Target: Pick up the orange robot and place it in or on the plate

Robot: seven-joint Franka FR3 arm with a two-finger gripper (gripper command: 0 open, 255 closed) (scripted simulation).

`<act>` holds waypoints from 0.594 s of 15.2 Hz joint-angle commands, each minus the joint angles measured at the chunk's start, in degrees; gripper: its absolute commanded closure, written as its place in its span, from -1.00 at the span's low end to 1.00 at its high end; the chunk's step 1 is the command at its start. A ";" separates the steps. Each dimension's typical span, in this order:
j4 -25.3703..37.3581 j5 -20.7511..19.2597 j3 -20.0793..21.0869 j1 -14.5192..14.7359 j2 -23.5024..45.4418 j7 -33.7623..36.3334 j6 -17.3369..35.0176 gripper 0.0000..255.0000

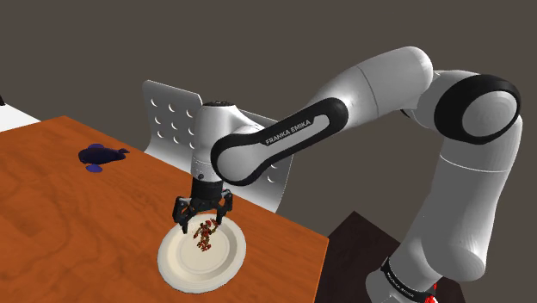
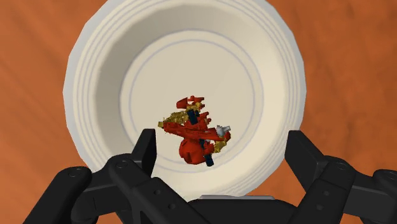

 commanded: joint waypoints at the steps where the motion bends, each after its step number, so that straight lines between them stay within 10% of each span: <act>1: 1.11 0.73 0.13 -0.66 -1.86 -0.46 -2.95 -1.00; 9: 1.71 1.03 0.13 -0.94 -2.65 -0.67 -4.31 -1.00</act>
